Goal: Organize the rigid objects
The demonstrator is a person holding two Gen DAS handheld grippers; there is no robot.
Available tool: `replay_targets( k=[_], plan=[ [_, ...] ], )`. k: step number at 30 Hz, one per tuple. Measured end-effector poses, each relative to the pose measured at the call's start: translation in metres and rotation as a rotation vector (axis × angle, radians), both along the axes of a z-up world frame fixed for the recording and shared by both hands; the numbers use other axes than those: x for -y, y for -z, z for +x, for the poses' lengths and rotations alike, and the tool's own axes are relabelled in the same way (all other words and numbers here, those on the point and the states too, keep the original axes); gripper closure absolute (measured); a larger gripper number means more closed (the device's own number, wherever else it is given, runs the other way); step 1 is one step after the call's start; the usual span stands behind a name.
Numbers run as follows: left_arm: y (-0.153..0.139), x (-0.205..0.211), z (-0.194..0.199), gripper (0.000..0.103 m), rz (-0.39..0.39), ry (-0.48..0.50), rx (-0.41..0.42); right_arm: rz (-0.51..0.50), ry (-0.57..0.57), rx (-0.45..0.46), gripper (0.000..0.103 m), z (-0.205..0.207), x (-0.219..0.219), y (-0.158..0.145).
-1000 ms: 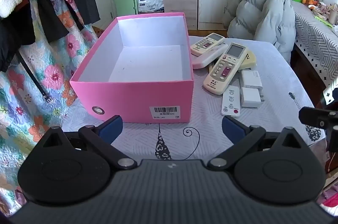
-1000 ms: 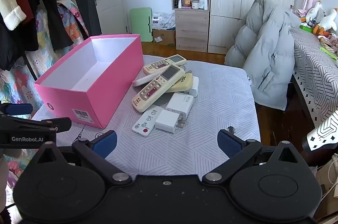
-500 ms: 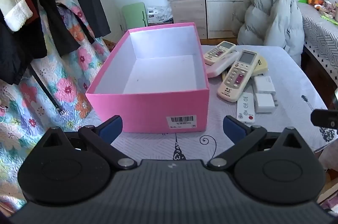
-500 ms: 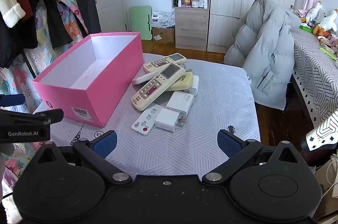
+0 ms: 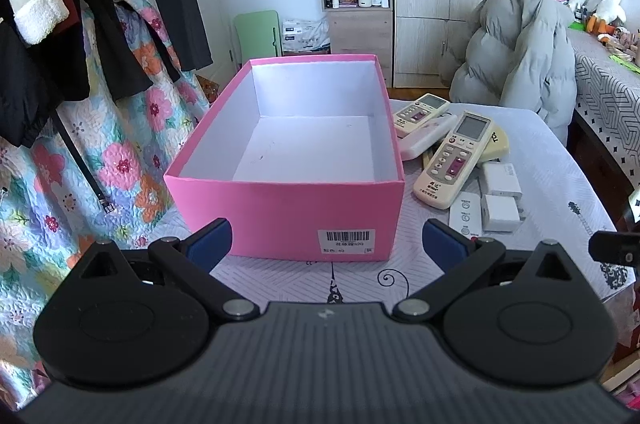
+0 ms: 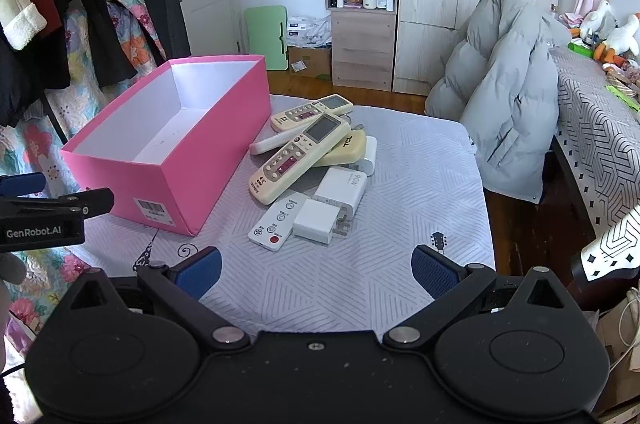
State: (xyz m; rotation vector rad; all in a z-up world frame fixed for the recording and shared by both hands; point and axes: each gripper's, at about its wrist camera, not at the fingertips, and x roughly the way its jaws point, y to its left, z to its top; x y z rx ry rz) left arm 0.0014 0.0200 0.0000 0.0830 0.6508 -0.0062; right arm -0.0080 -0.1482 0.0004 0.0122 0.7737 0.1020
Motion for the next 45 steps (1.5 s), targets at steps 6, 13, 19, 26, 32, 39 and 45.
replay_targets(
  k=[6,13,19,26,32,39,45],
  plan=[
    [0.0002,0.0015,0.0005,0.0,0.005,0.024,-0.007,-0.004,-0.004,-0.004,0.001,-0.0005,-0.0009,0.0001],
    [-0.0005,-0.0003,0.001,0.0,-0.008,0.016,-0.012,-0.005,-0.006,-0.006,0.001,0.0,-0.0004,0.0008],
    [-0.0002,-0.0016,0.0027,0.0,-0.01,0.013,-0.02,-0.006,-0.004,-0.01,0.001,0.0003,-0.0007,0.0012],
    [0.0006,-0.0021,0.0038,0.0,-0.006,0.007,-0.021,-0.021,0.005,-0.012,0.001,0.0,-0.0008,0.0015],
    [0.0023,-0.0019,0.004,0.0,-0.003,0.008,-0.025,-0.034,0.026,-0.012,0.001,0.0003,0.0012,0.0015],
    [0.0031,-0.0022,0.0055,0.0,0.003,0.003,-0.027,-0.036,0.025,-0.016,0.001,0.0004,0.0007,0.0018],
    [0.003,-0.0021,0.0048,0.0,-0.002,0.009,-0.027,-0.035,0.025,-0.015,0.001,0.0007,0.0006,0.0023]
  ],
)
